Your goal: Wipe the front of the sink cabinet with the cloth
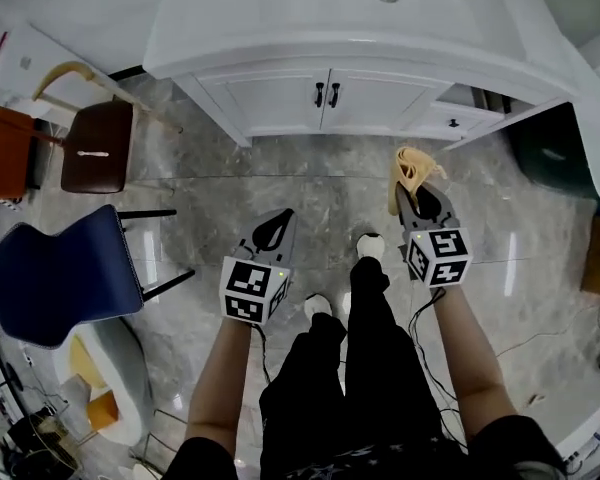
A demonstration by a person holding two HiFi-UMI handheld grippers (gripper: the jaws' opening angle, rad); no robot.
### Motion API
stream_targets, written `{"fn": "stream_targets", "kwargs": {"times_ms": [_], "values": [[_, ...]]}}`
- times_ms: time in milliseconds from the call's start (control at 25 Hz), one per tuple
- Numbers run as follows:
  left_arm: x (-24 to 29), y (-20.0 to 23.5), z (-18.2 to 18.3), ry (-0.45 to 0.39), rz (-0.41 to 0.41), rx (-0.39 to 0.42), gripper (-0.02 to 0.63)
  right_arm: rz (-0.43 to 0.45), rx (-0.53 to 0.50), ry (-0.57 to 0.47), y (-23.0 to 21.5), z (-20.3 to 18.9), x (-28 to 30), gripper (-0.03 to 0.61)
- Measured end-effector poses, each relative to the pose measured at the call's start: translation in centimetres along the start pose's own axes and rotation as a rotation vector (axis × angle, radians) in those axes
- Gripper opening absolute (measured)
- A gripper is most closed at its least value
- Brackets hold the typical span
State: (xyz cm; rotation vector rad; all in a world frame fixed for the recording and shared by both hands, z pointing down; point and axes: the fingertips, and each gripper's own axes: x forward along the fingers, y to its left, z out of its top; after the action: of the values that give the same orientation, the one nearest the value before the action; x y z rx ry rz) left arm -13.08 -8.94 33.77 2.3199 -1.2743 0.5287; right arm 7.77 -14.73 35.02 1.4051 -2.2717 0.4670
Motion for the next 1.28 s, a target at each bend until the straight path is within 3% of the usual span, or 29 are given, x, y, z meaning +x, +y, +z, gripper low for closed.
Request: {"fn": "stream_targets", "kwargs": {"times_ms": [240, 520, 760, 1000, 1280], "values": [[-4.9, -3.6, 2.9, 0.022, -0.073, -0.065, 0.017, -0.046, 0.089, -0.004, 3.7, 3.3, -9.2, 0.081], [-10.0, -7.1, 6.1, 0.016, -0.081, -0.027, 0.016, -0.051, 0.120, 0.013, 4.9, 5.8, -15.4, 0.081], [-13.4, -10.9, 7.2, 0.006, -0.077, -0.018, 0.017, 0.027, 0.046, -0.018, 7.5, 8.0, -19.5, 0.080], [-16.6, -15.5, 8.1, -0.058, -0.022, -0.012, 0.017, 0.020, 0.014, -0.051, 6.9, 8.2, -25.2, 0.080], [-21.3, -22.7, 6.0, -0.086, 0.027, -0.011, 0.017, 0.036, -0.052, -0.115, 6.1, 7.0, -34.1, 0.080]]}}
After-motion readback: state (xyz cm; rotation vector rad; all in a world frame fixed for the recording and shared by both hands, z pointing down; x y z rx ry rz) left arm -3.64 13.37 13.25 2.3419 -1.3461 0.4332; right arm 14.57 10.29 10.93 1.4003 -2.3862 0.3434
